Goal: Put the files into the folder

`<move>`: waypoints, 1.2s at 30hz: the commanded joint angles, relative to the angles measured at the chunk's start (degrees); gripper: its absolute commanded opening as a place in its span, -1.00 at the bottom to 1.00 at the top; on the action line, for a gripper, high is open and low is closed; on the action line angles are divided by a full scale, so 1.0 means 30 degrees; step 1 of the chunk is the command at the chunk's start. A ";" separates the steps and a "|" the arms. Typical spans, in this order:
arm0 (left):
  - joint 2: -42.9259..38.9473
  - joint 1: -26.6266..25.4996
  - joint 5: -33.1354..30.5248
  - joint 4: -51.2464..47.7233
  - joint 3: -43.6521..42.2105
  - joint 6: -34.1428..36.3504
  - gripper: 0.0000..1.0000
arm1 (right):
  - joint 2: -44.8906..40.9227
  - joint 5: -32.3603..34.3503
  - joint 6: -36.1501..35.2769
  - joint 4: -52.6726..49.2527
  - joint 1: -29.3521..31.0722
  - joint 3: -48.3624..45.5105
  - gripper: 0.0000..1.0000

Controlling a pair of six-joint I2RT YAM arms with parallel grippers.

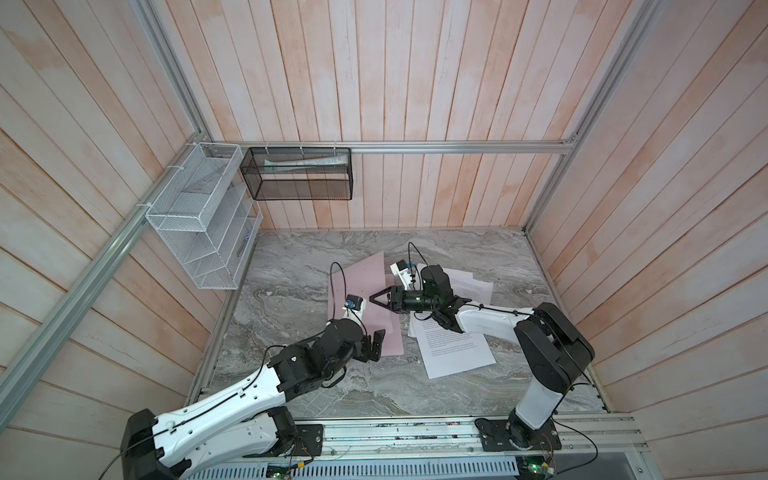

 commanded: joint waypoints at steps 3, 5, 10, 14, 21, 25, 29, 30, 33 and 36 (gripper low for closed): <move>0.3218 -0.1930 -0.4486 -0.2748 0.1764 -0.0995 1.00 | 0.0159 -0.0029 0.0628 0.0580 0.0304 0.0299 -0.06; 0.4215 -0.2256 -0.4742 -0.2613 0.2063 -0.0992 1.00 | 0.0086 -0.0037 0.0828 0.0859 0.0344 0.0206 -0.07; 0.5430 -0.2380 -0.4916 -0.2049 0.2375 -0.0989 1.00 | -0.0133 -0.0148 0.0933 0.0866 0.0432 0.0369 -0.07; 0.5604 -0.2380 -0.5728 -0.1806 0.2093 -0.1292 0.94 | -0.0278 -0.0251 0.0911 0.0873 0.0461 0.0416 -0.08; 0.5821 -0.2122 -0.5991 -0.1164 0.1907 -0.1228 0.36 | -0.0454 -0.0387 0.0985 0.1066 0.0461 0.0134 -0.08; 0.5883 -0.1713 -0.5647 -0.0834 0.1871 -0.1120 -0.06 | -0.0759 -0.0418 0.1079 0.1248 0.0488 -0.0067 -0.08; 0.5818 -0.1487 -0.5393 -0.0552 0.1811 -0.0864 -0.66 | -0.1128 -0.0391 0.0923 0.1044 0.0491 -0.0177 -0.08; 0.5825 -0.1487 -0.5384 -0.0587 0.1863 -0.0852 -0.92 | -0.1228 -0.0330 0.0848 0.0947 0.0491 -0.0191 -0.08; 0.5685 -0.1487 -0.5402 -0.0797 0.1988 -0.0910 -1.00 | -0.1306 -0.0423 0.0732 0.0857 0.0462 -0.0120 -0.08; 0.5256 -0.1487 -0.5215 -0.0719 0.1968 -0.0789 -1.00 | -0.1284 -0.0508 0.0610 0.0804 0.0396 0.0003 -0.08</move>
